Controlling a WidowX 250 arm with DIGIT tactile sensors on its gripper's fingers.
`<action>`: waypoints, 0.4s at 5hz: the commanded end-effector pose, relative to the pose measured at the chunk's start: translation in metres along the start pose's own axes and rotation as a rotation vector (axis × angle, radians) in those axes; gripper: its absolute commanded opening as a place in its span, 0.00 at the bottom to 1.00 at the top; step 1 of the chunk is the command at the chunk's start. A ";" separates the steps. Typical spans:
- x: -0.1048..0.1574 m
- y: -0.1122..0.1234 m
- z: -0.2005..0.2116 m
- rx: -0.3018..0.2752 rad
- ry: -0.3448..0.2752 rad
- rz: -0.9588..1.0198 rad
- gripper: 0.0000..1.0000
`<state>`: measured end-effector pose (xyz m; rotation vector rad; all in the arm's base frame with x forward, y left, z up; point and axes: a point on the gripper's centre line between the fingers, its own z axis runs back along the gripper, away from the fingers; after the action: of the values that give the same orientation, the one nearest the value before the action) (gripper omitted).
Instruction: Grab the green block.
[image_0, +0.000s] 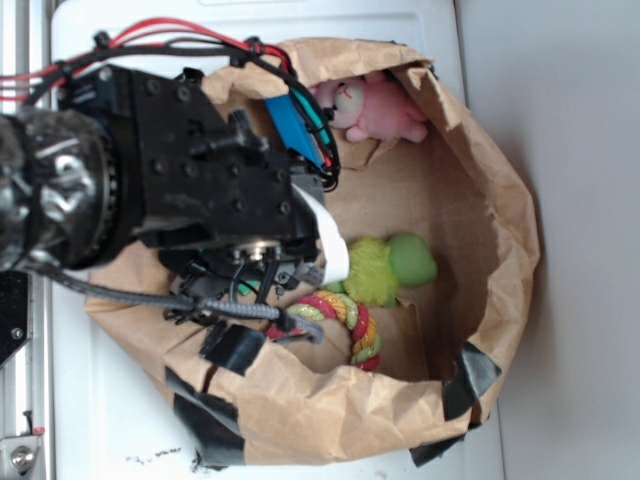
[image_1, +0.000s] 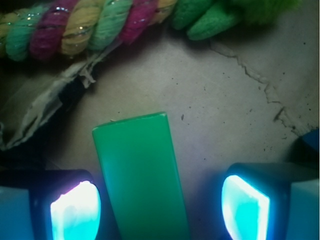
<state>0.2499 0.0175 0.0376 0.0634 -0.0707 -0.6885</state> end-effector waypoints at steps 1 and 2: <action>0.004 -0.026 0.013 0.021 -0.023 -0.070 1.00; 0.005 -0.028 0.012 0.019 -0.025 -0.071 1.00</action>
<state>0.2322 0.0049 0.0351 0.0623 -0.0627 -0.7268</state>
